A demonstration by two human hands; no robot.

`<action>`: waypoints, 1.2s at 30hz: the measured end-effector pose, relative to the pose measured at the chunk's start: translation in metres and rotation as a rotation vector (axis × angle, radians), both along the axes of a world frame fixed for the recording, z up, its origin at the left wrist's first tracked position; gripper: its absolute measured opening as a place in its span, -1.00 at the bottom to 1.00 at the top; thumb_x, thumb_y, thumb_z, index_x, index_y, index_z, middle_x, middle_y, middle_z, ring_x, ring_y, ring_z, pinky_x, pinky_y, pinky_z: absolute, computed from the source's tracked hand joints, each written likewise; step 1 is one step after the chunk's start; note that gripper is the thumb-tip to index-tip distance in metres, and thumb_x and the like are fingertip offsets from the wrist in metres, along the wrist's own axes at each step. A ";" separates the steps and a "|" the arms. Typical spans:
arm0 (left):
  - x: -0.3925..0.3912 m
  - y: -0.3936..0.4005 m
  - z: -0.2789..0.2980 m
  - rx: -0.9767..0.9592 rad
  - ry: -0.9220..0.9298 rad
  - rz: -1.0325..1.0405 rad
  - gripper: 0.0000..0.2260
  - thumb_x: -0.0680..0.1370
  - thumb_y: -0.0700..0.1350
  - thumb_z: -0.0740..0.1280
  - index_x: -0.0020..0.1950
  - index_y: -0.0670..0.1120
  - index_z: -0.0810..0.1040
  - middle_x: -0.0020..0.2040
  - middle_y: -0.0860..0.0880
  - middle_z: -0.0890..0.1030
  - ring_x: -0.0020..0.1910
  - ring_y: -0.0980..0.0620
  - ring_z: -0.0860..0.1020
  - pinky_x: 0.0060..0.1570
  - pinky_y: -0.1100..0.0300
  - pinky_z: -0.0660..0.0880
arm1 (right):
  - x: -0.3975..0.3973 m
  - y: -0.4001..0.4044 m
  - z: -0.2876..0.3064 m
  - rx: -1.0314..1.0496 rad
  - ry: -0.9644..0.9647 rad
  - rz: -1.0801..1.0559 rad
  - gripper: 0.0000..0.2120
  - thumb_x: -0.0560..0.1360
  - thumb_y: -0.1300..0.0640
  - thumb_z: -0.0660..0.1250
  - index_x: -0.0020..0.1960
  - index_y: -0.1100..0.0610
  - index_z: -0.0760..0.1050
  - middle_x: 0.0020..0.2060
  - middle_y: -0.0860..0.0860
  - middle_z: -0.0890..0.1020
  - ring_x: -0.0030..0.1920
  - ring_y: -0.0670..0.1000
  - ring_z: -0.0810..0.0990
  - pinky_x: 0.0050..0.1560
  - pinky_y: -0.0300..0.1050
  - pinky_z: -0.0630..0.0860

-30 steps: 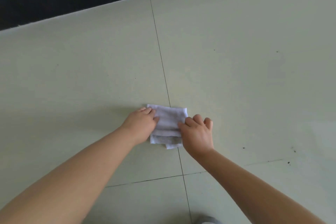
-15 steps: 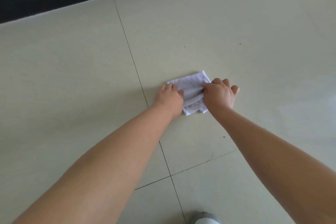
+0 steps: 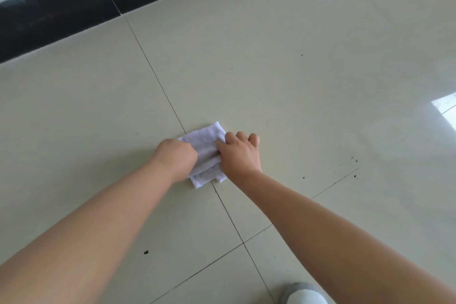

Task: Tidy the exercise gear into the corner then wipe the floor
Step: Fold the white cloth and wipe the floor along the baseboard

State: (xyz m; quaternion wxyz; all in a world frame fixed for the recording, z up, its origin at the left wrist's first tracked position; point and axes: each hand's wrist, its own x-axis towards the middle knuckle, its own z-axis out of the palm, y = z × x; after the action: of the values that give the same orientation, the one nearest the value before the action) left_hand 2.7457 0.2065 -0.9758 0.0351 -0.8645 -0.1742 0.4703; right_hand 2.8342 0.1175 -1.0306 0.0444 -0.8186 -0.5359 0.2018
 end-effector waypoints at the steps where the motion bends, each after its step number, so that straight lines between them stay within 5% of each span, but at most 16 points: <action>1: -0.001 -0.008 0.000 -0.027 -0.017 -0.049 -0.74 0.59 -0.24 0.16 0.22 -0.11 0.54 0.23 -0.04 0.57 0.24 -0.06 0.54 0.13 0.15 0.47 | -0.002 -0.013 0.001 -0.008 -0.045 -0.013 -0.80 0.23 0.24 0.44 -0.14 0.14 0.56 -0.29 -0.02 0.31 -0.19 0.01 0.21 -0.10 -0.18 -0.01; 3: -0.002 -0.025 0.000 -0.100 -0.042 -0.122 -0.73 0.60 -0.26 0.15 0.23 -0.11 0.53 0.24 -0.04 0.56 0.26 -0.07 0.52 0.14 0.14 0.46 | -0.007 -0.038 0.008 -0.075 -0.105 -0.008 -0.70 -0.12 0.21 0.54 -0.46 0.06 0.51 -0.46 -0.09 0.21 -0.39 -0.02 0.22 -0.19 -0.17 0.06; 6: 0.007 -0.052 -0.007 -0.177 -0.046 -0.167 -0.72 0.61 -0.26 0.15 0.27 -0.12 0.51 0.29 -0.05 0.54 0.31 -0.09 0.48 0.13 0.10 0.41 | -0.001 -0.075 0.007 -0.141 -0.182 0.098 -0.64 -0.26 0.19 0.54 -0.52 -0.01 0.49 -0.61 -0.10 0.30 -0.55 -0.04 0.35 -0.13 -0.19 0.27; 8: 0.015 -0.061 -0.009 -0.178 -0.107 -0.127 -0.72 0.61 -0.26 0.15 0.28 -0.11 0.51 0.29 -0.04 0.54 0.33 -0.10 0.47 0.23 0.05 0.38 | 0.015 -0.072 0.026 -0.284 -0.145 0.149 -0.74 0.00 0.14 0.56 -0.37 -0.02 0.55 -0.54 -0.10 0.25 -0.39 -0.01 0.42 -0.05 -0.13 0.42; 11: 0.029 -0.065 -0.012 -0.154 -0.217 -0.111 -0.73 0.59 -0.25 0.18 0.25 -0.11 0.52 0.27 -0.05 0.55 0.32 -0.08 0.47 0.29 0.09 0.34 | 0.045 -0.061 0.044 -0.462 -0.150 0.212 -0.85 0.49 0.20 0.24 -0.02 0.02 0.54 -0.26 -0.05 0.47 0.04 0.06 0.44 0.22 -0.08 0.24; 14: 0.045 -0.066 -0.014 -0.140 -0.242 -0.097 -0.73 0.60 -0.21 0.19 0.28 -0.11 0.50 0.31 -0.05 0.53 0.35 -0.07 0.44 0.34 0.10 0.31 | 0.053 -0.054 0.047 -0.587 -0.257 0.214 -0.80 0.52 0.19 0.21 0.09 0.06 0.54 0.04 -0.03 0.60 0.20 0.03 0.42 0.25 -0.09 0.22; 22: 0.042 -0.048 -0.003 -0.258 -0.096 -0.052 -0.60 0.63 -0.17 0.18 0.48 -0.12 0.28 0.53 -0.11 0.20 0.52 -0.08 0.18 0.45 0.07 0.18 | 0.040 -0.050 0.040 -0.712 -0.289 0.104 -0.74 0.52 0.27 0.18 0.15 0.08 0.50 0.14 -0.01 0.57 0.25 0.02 0.43 0.30 -0.11 0.21; 26: 0.027 -0.044 -0.002 -0.275 -0.152 -0.027 -0.53 0.64 -0.19 0.11 0.54 -0.19 0.10 0.56 -0.17 0.03 0.55 -0.08 0.02 0.50 0.06 0.05 | 0.029 -0.058 0.040 -0.665 -0.245 -0.079 -0.71 0.52 0.27 0.15 0.17 0.04 0.48 0.14 -0.04 0.55 0.24 0.01 0.42 0.07 -0.15 0.19; 36: 0.051 -0.040 0.010 -0.208 -0.048 -0.104 -0.59 0.60 -0.12 0.24 0.46 -0.06 0.32 0.47 -0.02 0.32 0.47 -0.02 0.29 0.39 0.16 0.26 | 0.043 -0.066 0.030 -0.562 -0.127 -0.037 -0.77 0.50 0.28 0.17 0.07 0.04 0.46 -0.05 0.03 0.56 0.17 0.06 0.50 0.25 -0.16 0.22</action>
State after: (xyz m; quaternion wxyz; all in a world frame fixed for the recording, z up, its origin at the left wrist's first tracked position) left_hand 2.7962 0.1669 -0.9655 -0.0345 -0.8822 -0.0804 0.4626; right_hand 2.8777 0.0517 -1.0003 -0.2141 -0.8195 -0.4455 0.2899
